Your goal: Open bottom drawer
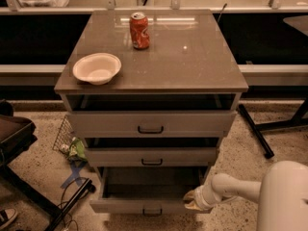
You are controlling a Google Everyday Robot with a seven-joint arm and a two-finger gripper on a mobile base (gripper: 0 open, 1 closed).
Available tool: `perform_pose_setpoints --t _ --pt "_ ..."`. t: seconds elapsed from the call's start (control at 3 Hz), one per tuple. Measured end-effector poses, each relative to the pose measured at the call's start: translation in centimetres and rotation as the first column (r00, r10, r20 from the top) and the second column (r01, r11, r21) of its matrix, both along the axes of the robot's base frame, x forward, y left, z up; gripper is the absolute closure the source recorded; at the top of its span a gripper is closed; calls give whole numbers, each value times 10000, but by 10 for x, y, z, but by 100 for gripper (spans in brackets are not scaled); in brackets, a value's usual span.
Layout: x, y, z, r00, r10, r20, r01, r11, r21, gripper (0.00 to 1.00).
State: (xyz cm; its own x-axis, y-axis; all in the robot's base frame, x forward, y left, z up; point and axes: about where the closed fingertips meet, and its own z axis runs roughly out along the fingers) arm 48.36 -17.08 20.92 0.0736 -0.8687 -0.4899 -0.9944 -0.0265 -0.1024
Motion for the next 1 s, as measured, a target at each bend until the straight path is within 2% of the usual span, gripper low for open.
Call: perform_pose_setpoints --t 0.33,0.67,1.0 --pt "-29 -1 8 9992 394 -103 -395 9991 -141 100" --pt "-75 -16 39 9894 1433 252 -1412 9873 -731 100" --pt "-116 -9 44 9811 1922 -209 -1931 9789 -668 100"
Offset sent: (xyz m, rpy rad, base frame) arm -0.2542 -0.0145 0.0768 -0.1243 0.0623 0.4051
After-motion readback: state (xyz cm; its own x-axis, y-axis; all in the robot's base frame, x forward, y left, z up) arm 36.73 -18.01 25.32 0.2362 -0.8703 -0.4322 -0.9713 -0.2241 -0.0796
